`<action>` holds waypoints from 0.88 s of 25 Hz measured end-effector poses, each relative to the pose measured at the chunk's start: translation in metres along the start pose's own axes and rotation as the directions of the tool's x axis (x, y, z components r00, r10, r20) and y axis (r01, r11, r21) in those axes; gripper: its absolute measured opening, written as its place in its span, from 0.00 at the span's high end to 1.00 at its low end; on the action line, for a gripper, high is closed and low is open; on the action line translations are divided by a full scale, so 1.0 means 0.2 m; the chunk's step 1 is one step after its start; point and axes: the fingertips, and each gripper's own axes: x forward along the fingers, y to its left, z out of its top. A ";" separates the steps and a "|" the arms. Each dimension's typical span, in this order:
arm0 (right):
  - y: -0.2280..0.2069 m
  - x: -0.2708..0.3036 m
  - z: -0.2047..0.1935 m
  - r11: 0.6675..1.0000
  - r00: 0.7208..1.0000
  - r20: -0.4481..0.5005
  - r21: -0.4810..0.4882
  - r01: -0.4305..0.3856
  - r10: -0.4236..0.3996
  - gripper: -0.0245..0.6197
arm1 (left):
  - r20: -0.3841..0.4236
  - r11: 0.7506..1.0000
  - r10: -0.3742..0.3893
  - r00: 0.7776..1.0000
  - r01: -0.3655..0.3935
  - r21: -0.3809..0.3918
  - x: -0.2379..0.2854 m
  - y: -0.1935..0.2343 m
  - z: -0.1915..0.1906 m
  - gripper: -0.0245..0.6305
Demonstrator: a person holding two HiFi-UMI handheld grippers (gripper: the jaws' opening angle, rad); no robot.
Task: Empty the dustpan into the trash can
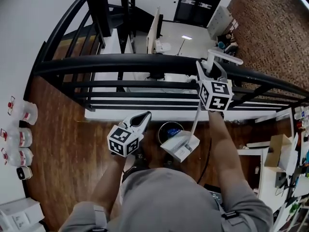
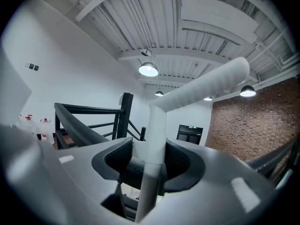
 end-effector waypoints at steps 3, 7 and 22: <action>0.00 0.01 -0.01 1.000 1.000 -0.012 -0.001 0.015 -0.015 0.66 | -0.008 1.000 -0.017 1.000 0.017 -0.005 0.00 0.02 -0.01 0.95; 0.01 -0.02 -0.01 1.000 1.000 -0.016 0.004 0.022 -0.022 0.66 | -0.011 0.999 -0.046 0.999 0.046 -0.003 0.02 0.02 -0.01 0.95; 0.00 -0.41 0.04 0.996 0.996 0.019 0.029 0.083 -0.084 0.66 | -0.066 0.960 -0.264 0.962 0.269 0.075 0.15 -0.17 0.06 0.95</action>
